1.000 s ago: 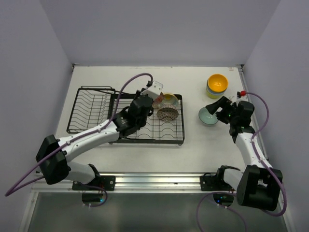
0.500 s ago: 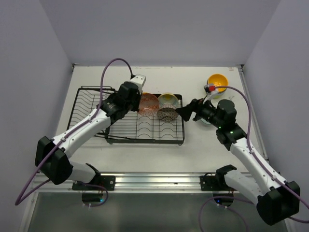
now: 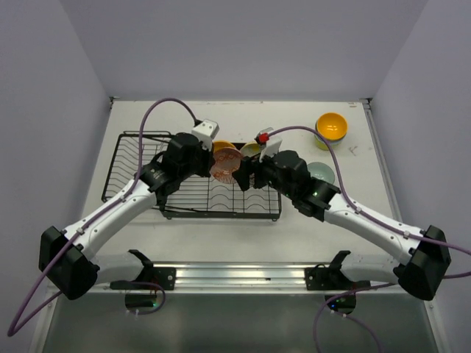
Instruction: Unload the bowls from the dish rack
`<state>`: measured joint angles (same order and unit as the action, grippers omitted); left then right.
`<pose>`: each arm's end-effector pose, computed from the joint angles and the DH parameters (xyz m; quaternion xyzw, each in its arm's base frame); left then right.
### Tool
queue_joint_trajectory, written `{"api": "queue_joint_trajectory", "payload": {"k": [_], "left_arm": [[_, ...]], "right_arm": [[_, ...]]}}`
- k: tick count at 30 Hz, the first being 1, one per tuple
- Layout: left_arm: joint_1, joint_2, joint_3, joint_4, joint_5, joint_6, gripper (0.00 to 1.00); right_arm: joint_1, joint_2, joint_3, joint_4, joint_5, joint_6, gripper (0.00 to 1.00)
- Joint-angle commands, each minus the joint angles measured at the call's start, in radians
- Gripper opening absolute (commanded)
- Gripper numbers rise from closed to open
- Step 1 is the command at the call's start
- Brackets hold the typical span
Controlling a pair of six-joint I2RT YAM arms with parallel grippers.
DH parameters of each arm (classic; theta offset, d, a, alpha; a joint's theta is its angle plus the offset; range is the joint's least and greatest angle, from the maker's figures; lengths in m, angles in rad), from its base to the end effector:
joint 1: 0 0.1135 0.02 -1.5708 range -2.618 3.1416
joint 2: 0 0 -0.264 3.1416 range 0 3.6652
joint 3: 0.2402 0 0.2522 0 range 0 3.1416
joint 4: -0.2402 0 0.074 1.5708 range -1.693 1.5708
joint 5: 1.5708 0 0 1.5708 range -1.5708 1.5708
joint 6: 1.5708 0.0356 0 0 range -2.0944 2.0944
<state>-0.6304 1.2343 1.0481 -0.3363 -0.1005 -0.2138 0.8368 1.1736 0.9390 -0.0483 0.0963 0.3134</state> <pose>0.2279 -0.1619 0.3217 0.1542 0.8512 -0.1651 0.4738 0.1869 0.2020 0.3278 -0.1788 0.7791 0.2939 0.5241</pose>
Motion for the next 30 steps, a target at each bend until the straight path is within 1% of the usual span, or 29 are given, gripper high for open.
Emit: {"api": "queue_joint_trajectory", "payload": {"k": [1,3,7,8,9,10,13,14,15,16,17,18,19,21,22,24,25,27,28,30], "left_arm": [[0.0,-0.047,-0.022,0.102,0.071,-0.001,0.0],[0.0,-0.05,-0.023,0.102,0.123,-0.006,0.0],[-0.002,-0.064,-0.023,0.111,0.188,-0.019,0.0],[-0.002,-0.07,-0.026,0.115,0.197,-0.024,0.0],[0.0,-0.076,-0.028,0.117,0.217,-0.025,0.0],[-0.002,-0.078,-0.03,0.125,0.226,-0.027,0.0],[-0.002,-0.081,-0.033,0.129,0.265,-0.03,0.0],[-0.003,-0.082,-0.034,0.129,0.271,-0.029,0.0],[-0.002,-0.082,-0.037,0.131,0.278,-0.026,0.0],[-0.002,-0.082,-0.039,0.131,0.278,-0.022,0.01],[-0.002,-0.084,-0.039,0.129,0.272,-0.021,0.04],[-0.002,-0.082,-0.043,0.131,0.269,-0.019,0.07],[-0.002,-0.082,-0.045,0.131,0.271,-0.009,0.19],[-0.003,-0.078,-0.043,0.128,0.28,-0.001,0.34],[-0.002,-0.078,-0.043,0.128,0.282,0.011,0.49],[-0.002,-0.085,-0.045,0.128,0.271,0.022,0.63],[-0.002,-0.09,-0.049,0.129,0.265,0.028,0.74],[-0.003,-0.108,-0.054,0.135,0.231,0.033,0.81],[-0.002,-0.116,-0.059,0.14,0.217,0.039,0.82],[-0.003,-0.139,-0.072,0.151,0.176,0.042,0.83]], "right_arm": [[0.027,0.05,0.063,-0.048,0.268,-0.014,0.77],[0.03,0.072,0.081,-0.074,0.302,0.009,0.74],[0.03,0.09,0.089,-0.088,0.378,0.036,0.69],[0.028,0.095,0.086,-0.082,0.397,0.041,0.66],[0.028,0.097,0.083,-0.078,0.399,0.046,0.66],[0.03,0.1,0.08,-0.073,0.396,0.047,0.64],[0.028,0.113,0.084,-0.061,0.373,0.05,0.4],[0.03,0.113,0.081,-0.055,0.37,0.056,0.18],[0.028,0.113,0.078,-0.048,0.372,0.065,0.1],[0.028,0.112,0.075,-0.038,0.369,0.069,0.0],[0.03,0.11,0.072,-0.035,0.368,0.073,0.0],[0.03,0.107,0.072,-0.035,0.368,0.078,0.0],[0.03,0.109,0.075,-0.041,0.378,0.085,0.0],[0.028,0.113,0.092,-0.088,0.411,0.114,0.0],[0.028,0.11,0.095,-0.106,0.424,0.119,0.0],[0.024,0.109,0.095,-0.117,0.466,0.127,0.0],[0.019,0.109,0.096,-0.14,0.479,0.128,0.0],[-0.017,0.109,0.106,-0.166,0.48,0.144,0.0],[-0.036,0.101,0.103,-0.185,0.458,0.15,0.0],[-0.123,0.084,0.08,-0.196,0.416,0.18,0.0]]}}
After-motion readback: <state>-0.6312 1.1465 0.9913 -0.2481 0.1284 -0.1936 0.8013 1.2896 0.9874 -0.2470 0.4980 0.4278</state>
